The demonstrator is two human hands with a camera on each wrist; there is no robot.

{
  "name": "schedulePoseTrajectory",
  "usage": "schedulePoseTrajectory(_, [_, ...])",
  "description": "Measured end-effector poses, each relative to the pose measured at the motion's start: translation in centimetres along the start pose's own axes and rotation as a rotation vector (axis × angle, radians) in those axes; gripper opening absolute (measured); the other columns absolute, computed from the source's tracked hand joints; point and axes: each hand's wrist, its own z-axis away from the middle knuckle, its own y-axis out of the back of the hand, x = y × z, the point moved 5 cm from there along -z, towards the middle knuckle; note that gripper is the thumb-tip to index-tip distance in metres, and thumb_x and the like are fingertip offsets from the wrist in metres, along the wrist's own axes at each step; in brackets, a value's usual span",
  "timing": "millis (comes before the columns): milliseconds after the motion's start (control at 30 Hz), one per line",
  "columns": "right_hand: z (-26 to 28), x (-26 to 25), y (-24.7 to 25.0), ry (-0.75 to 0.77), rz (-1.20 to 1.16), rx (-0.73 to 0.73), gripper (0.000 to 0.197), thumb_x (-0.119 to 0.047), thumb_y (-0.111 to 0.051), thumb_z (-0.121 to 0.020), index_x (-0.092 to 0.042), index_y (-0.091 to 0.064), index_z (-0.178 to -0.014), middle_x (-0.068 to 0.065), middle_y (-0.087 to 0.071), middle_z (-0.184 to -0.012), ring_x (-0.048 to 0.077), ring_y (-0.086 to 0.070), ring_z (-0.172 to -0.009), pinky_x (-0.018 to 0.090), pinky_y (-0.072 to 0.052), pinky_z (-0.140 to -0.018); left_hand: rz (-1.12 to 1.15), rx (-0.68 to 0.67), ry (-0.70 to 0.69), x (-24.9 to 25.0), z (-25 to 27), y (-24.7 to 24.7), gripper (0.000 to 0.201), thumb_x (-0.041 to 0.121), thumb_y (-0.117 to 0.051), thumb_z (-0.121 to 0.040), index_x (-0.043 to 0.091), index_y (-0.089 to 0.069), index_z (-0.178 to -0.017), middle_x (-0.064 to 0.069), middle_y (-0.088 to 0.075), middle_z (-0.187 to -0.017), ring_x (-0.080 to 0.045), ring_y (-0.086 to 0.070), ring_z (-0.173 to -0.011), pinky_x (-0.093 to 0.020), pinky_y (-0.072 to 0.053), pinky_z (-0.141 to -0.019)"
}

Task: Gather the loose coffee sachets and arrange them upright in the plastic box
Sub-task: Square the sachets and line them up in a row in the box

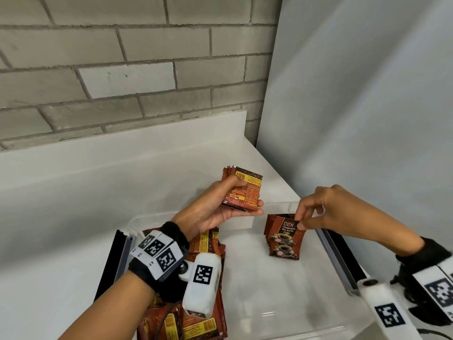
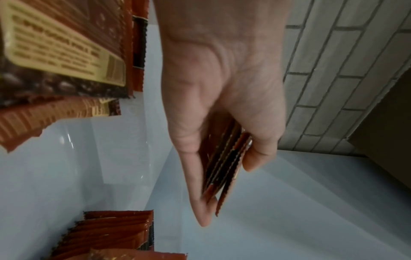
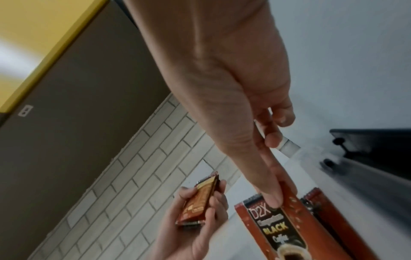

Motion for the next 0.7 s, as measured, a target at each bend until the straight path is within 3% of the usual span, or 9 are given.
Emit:
schedulePoseTrajectory(100, [0.1, 0.0, -0.6, 0.001, 0.086, -0.058, 0.009, -0.025, -0.076, -0.080, -0.032, -0.071, -0.080, -0.016, -0.066, -0.075, -0.003, -0.057, -0.075, 0.008, -0.039, -0.064, -0.023, 0.004, -0.011, 0.0, 0.0, -0.1, 0.018, 0.007, -0.048, -0.095, -0.002, -0.052, -0.110, -0.021, -0.071, -0.083, -0.030, -0.072, -0.077, -0.047, -0.059, -0.075])
schedulePoseTrajectory(233, [-0.1, -0.1, -1.4, 0.018, 0.209, -0.131, 0.008, -0.024, -0.074, -0.082, -0.024, -0.073, -0.090, -0.015, -0.060, -0.074, 0.003, -0.059, -0.080, 0.012, -0.041, -0.065, -0.035, 0.007, -0.013, -0.1, -0.1, -0.1, 0.013, 0.006, -0.050, -0.094, -0.001, -0.054, -0.105, -0.020, -0.072, -0.081, -0.030, -0.072, -0.077, -0.048, -0.058, -0.076])
schedulePoseTrajectory(333, [-0.3, -0.3, -2.0, 0.032, 0.282, -0.150, 0.010, -0.026, -0.073, -0.082, -0.025, -0.073, -0.092, -0.012, -0.059, -0.080, -0.001, -0.053, -0.083, 0.011, -0.042, -0.069, -0.036, 0.008, -0.012, -0.2, -0.2, 0.0, 0.016, 0.006, -0.052, -0.093, -0.002, -0.054, -0.107, -0.019, -0.072, -0.083, -0.031, -0.071, -0.082, -0.049, -0.057, -0.079])
schedulePoseTrajectory(467, [-0.4, -0.5, -2.4, 0.038, 0.327, -0.138, 0.010, -0.030, -0.072, -0.082, -0.029, -0.073, -0.092, -0.011, -0.056, -0.092, -0.006, -0.044, -0.082, 0.021, -0.046, -0.081, -0.067, 0.011, -0.020, -0.3, -0.4, 0.1, 0.017, 0.005, -0.056, -0.090, 0.001, -0.059, -0.106, -0.015, -0.073, -0.090, -0.028, -0.071, -0.087, -0.047, -0.057, -0.082])
schedulePoseTrajectory(700, [-0.6, -0.5, -2.6, 0.047, 0.361, -0.149, 0.013, -0.030, -0.070, -0.084, -0.028, -0.073, -0.096, -0.007, -0.059, -0.097, -0.007, -0.040, -0.082, 0.022, -0.045, -0.080, -0.131, 0.011, -0.040, -0.4, -0.6, 0.4, 0.017, 0.004, -0.060, -0.087, 0.005, -0.063, -0.104, -0.010, -0.074, -0.092, -0.020, -0.072, -0.085, -0.037, -0.058, -0.082])
